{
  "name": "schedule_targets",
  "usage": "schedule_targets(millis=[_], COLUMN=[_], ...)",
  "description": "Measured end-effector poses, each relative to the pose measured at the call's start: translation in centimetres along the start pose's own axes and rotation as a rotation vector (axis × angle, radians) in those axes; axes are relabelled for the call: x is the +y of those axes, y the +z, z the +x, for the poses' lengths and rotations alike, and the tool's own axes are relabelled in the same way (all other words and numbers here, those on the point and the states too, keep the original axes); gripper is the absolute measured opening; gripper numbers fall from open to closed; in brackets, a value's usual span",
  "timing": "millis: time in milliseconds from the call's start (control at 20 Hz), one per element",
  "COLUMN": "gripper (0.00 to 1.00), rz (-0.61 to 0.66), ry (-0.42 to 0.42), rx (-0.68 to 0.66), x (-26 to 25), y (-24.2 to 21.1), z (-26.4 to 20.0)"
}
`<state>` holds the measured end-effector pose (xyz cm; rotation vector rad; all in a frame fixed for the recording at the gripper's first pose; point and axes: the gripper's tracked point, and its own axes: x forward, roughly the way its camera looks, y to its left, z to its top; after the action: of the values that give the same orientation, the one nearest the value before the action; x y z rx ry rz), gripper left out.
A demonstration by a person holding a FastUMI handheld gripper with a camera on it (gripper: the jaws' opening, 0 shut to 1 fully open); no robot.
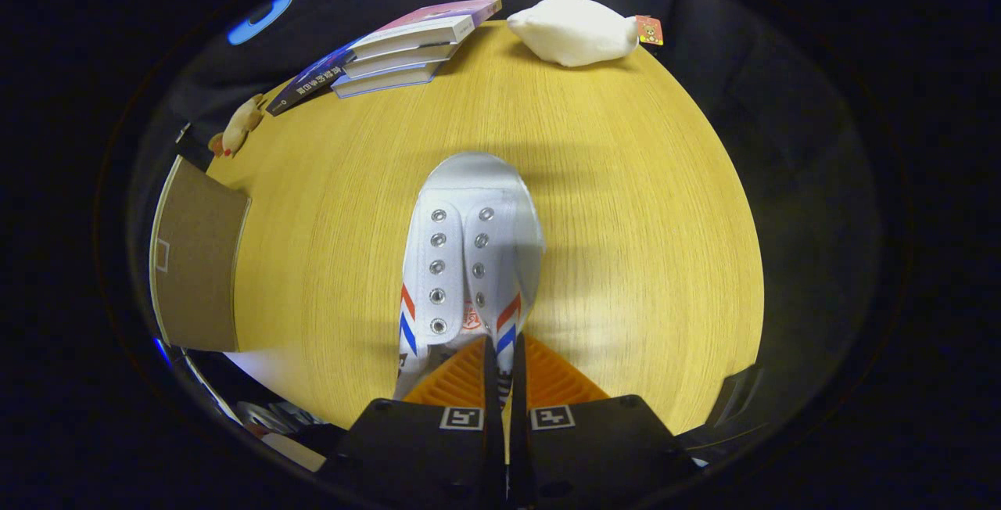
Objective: Open the storage box then place both shoes into the box .Put the left shoe in first, then the right shoe, with the right side of both shoes facing outward in a uniform manner.
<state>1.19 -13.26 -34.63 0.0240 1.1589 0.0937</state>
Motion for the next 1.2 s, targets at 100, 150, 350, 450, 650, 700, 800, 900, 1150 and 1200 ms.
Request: schedule_targets(millis=[100,150,350,450,650,700,800,900,1150,1200], gripper=[0.07,0.07,0.07,0.07,0.07,0.07,0.07,0.07,0.07,0.06], rz=[0.075,0.107,0.129,0.135,0.174,0.194,0.228,0.235,0.211,0.2], ry=[0.041,0.055,0.069,0.089,0.164,0.194,0.259,0.331,0.43,0.433], rx=[0.004,-0.003,-0.064,-0.099,-0.172,-0.189,-0.21,-0.22,-0.252,-0.262], x=[0.8,1.3,4.3,6.7,12.6,14.3,18.0,21.8,30.6,32.0], y=[0.2,0.6,1.3,1.8,3.2,3.6,4.2,4.5,5.0,5.2], z=[-0.9,-1.7,-6.4,-8.7,-13.5,-14.6,-17.0,-18.7,-21.8,-21.9])
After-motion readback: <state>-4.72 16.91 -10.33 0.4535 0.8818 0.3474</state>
